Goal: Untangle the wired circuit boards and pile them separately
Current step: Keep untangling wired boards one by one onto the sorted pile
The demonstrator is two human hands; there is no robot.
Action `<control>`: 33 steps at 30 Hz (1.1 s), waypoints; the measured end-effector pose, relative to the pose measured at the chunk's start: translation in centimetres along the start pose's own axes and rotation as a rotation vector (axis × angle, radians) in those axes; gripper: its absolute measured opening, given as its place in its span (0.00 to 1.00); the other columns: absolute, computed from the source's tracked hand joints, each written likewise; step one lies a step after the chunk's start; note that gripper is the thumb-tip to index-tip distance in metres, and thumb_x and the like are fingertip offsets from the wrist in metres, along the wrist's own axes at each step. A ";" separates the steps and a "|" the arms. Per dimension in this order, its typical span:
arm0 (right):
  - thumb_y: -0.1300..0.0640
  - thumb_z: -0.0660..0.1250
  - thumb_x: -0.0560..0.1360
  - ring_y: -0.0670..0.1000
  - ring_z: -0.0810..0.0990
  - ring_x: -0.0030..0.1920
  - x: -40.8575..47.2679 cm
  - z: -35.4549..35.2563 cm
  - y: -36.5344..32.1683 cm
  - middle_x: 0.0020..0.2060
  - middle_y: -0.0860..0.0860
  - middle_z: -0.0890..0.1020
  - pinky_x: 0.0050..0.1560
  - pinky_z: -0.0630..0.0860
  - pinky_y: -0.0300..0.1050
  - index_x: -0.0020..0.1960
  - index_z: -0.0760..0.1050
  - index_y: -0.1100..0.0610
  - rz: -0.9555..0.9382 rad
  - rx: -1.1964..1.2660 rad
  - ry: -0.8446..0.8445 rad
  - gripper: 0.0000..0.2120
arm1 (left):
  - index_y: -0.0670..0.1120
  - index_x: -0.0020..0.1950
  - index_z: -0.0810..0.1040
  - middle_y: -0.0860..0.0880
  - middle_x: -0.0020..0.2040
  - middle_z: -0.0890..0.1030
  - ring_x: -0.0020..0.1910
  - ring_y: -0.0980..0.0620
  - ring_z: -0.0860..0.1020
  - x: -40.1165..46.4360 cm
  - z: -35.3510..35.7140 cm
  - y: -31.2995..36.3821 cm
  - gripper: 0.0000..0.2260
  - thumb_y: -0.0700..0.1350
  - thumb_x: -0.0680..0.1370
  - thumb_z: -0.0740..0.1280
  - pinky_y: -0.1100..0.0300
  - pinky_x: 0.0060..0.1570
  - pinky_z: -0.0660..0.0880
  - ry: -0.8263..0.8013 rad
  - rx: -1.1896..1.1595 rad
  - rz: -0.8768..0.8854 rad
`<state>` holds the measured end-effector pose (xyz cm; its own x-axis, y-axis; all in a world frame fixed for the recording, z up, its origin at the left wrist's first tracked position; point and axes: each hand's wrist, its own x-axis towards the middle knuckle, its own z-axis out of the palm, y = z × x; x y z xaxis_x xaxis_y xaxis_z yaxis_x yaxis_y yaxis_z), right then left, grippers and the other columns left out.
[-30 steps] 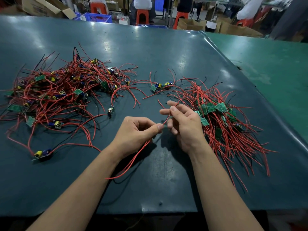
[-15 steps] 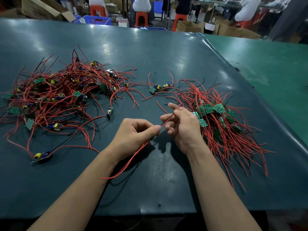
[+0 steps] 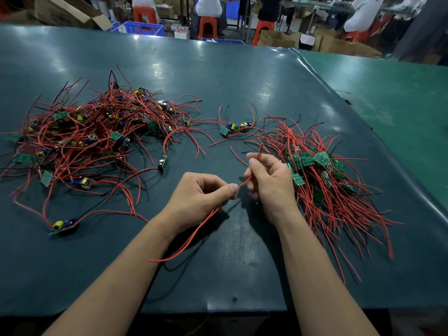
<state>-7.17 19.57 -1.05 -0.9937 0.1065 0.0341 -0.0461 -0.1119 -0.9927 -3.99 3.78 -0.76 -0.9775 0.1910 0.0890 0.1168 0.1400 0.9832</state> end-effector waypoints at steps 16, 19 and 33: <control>0.61 0.59 0.83 0.48 0.73 0.19 0.3 -0.2 -0.2 0.30 0.54 0.83 0.19 0.67 0.36 0.56 0.74 0.58 0.006 0.061 0.117 0.06 | 0.41 0.37 0.83 0.54 0.23 0.73 0.24 0.56 0.68 0.0 0.1 -0.2 0.10 0.44 0.76 0.72 0.67 0.24 0.64 -0.034 0.019 -0.029; 0.61 0.57 0.83 0.47 0.73 0.18 0.5 -0.2 -0.4 0.30 0.55 0.84 0.17 0.65 0.34 0.58 0.73 0.58 0.070 0.183 0.131 0.07 | 0.40 0.38 0.83 0.53 0.24 0.73 0.25 0.53 0.69 0.0 0.0 -0.2 0.11 0.47 0.75 0.72 0.65 0.24 0.63 -0.047 0.026 -0.027; 0.54 0.57 0.84 0.46 0.68 0.16 0.5 -0.6 -0.6 0.25 0.54 0.81 0.18 0.62 0.33 0.50 0.76 0.57 0.039 0.188 0.117 0.12 | 0.45 0.35 0.84 0.52 0.25 0.73 0.27 0.51 0.69 -0.1 -0.2 0.0 0.10 0.50 0.73 0.72 0.63 0.26 0.63 -0.089 -0.009 -0.017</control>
<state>-7.63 20.25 -0.49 -0.9771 0.2110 -0.0280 -0.0372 -0.2989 -0.9536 -3.88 3.60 -0.71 -0.9600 0.2741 0.0581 0.0983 0.1355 0.9859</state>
